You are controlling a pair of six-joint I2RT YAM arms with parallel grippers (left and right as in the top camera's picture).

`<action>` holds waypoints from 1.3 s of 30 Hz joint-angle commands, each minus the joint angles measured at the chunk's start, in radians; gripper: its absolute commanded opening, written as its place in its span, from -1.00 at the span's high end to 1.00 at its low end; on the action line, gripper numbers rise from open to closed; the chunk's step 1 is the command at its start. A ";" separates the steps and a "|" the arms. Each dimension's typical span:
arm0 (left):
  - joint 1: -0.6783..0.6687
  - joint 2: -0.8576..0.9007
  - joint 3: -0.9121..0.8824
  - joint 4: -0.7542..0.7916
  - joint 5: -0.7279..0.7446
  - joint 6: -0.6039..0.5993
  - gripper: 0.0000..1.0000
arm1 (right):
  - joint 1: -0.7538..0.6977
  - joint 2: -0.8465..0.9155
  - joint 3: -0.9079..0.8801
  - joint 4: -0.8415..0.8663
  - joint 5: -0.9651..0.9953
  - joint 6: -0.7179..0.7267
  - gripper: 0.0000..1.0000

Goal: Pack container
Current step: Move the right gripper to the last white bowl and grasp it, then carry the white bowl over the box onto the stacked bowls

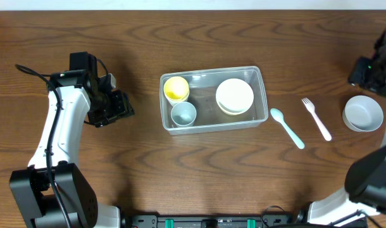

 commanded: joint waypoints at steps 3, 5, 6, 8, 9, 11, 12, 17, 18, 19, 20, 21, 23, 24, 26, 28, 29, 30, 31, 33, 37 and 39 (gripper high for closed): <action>0.002 -0.001 0.009 -0.006 0.012 0.010 -0.26 | -0.053 0.139 -0.022 -0.003 -0.031 0.034 -0.08; 0.002 -0.001 0.009 -0.006 0.012 0.010 -0.25 | -0.059 0.190 -0.022 -0.003 -0.038 0.034 -0.07; 0.002 -0.001 0.009 -0.006 0.012 0.009 -0.25 | -0.059 0.217 -0.022 -0.003 -0.038 0.034 -0.07; 0.002 -0.001 0.009 -0.006 0.012 0.010 -0.25 | -0.058 0.266 -0.022 0.001 -0.039 0.035 -0.07; 0.002 -0.001 0.009 -0.006 0.012 0.010 -0.25 | -0.057 0.291 -0.022 0.003 -0.039 0.035 -0.07; 0.002 -0.001 0.009 -0.006 0.012 0.010 -0.27 | -0.055 0.328 -0.022 0.005 -0.039 0.035 -0.08; 0.002 -0.001 0.009 -0.006 0.012 0.010 -0.25 | -0.054 0.346 -0.022 0.008 -0.039 0.035 -0.08; 0.002 -0.001 0.009 -0.006 0.012 0.010 -0.25 | -0.054 0.395 -0.023 0.016 -0.043 0.035 0.04; 0.002 -0.001 0.009 -0.006 0.012 0.010 -0.25 | -0.054 0.397 -0.023 0.020 -0.045 0.035 0.12; 0.002 -0.001 0.009 -0.006 0.012 0.010 -0.26 | -0.054 0.397 -0.023 0.023 -0.050 0.034 0.24; 0.002 -0.001 0.009 -0.006 0.012 0.010 -0.26 | -0.054 0.397 -0.023 0.025 -0.056 0.034 0.42; 0.002 -0.001 0.009 -0.006 0.012 0.010 -0.25 | -0.054 0.397 -0.023 0.026 -0.062 0.034 0.62; 0.002 -0.001 0.009 -0.006 0.012 0.010 -0.25 | -0.054 0.397 -0.023 0.026 -0.063 0.034 0.88; 0.002 -0.001 0.009 -0.006 0.012 0.010 -0.25 | -0.054 0.397 -0.023 0.026 -0.063 0.034 0.95; 0.002 -0.001 0.009 -0.006 0.012 0.010 -0.25 | -0.054 0.397 -0.023 0.025 -0.063 0.034 0.97; 0.002 -0.001 0.009 -0.006 0.012 0.010 -0.26 | -0.054 0.397 -0.023 0.024 -0.065 0.034 0.97; 0.002 -0.001 0.009 -0.006 0.012 0.010 -0.25 | -0.054 0.396 -0.023 0.024 -0.068 0.034 0.97; 0.002 -0.001 0.009 -0.006 0.012 0.010 -0.25 | -0.053 0.396 -0.023 0.024 -0.077 0.034 0.98; 0.002 -0.001 0.009 -0.006 0.012 0.010 -0.25 | -0.053 0.396 -0.023 0.024 -0.095 0.034 0.97; 0.002 -0.001 0.009 -0.009 0.012 0.010 -0.25 | -0.050 0.385 -0.019 0.019 -0.152 0.029 0.97; 0.002 -0.001 0.009 -0.014 0.012 0.010 -0.26 | -0.024 0.299 -0.003 0.016 -0.232 -0.010 0.98; 0.002 -0.001 0.009 -0.014 0.012 0.010 -0.25 | 0.006 0.218 0.012 0.017 -0.241 -0.034 0.98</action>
